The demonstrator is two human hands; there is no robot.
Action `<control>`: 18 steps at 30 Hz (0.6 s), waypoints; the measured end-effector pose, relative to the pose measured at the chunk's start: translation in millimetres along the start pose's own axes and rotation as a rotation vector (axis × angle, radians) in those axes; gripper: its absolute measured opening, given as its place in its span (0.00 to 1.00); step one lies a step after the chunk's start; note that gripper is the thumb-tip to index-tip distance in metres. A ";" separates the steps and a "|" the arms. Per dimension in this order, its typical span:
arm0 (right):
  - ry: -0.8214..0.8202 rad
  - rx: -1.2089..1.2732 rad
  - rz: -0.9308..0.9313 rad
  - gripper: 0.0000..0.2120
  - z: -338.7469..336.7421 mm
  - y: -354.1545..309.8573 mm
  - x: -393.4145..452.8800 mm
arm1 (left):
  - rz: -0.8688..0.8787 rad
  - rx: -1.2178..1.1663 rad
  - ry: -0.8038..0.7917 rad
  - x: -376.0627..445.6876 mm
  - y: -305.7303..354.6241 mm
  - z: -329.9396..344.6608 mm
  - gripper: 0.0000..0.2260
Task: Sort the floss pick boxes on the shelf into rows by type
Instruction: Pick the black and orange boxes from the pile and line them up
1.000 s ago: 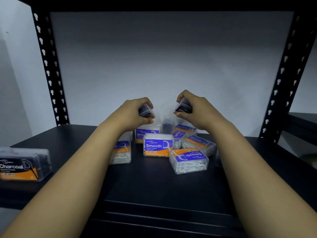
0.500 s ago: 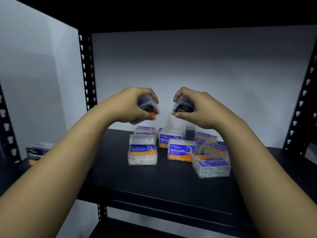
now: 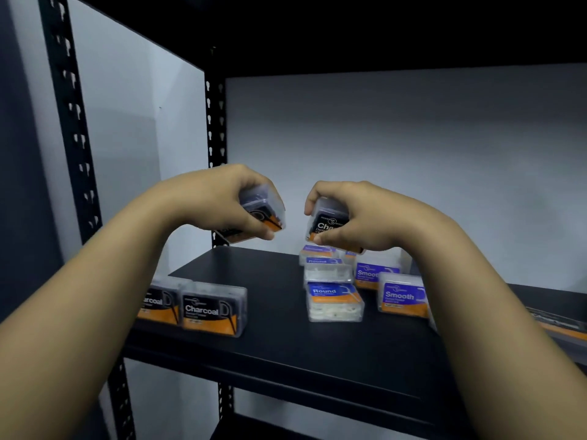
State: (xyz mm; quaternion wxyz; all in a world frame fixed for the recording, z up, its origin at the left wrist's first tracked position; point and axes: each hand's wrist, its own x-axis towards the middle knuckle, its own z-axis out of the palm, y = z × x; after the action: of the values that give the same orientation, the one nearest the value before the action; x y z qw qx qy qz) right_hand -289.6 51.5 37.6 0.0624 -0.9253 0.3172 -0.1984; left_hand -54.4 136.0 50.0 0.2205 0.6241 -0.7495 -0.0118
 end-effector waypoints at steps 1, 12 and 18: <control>-0.013 -0.006 0.005 0.16 3.3 -5.7 4.2 | 0.006 -0.008 -0.027 -2.6 -6.5 -4.6 0.16; -0.151 -0.046 0.090 0.17 51.4 -44.7 45.2 | -0.005 0.007 -0.245 -18.5 -86.4 -22.0 0.17; -0.210 0.012 0.145 0.17 70.1 -50.7 59.1 | -0.017 0.013 -0.274 -16.3 -116.2 -19.0 0.16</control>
State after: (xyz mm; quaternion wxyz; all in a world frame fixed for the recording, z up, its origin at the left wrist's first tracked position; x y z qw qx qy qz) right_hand -190.0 54.6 5.1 0.1149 -0.9153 0.3736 -0.0975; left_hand 62.3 130.6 27.9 0.1120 0.6246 -0.7672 -0.0938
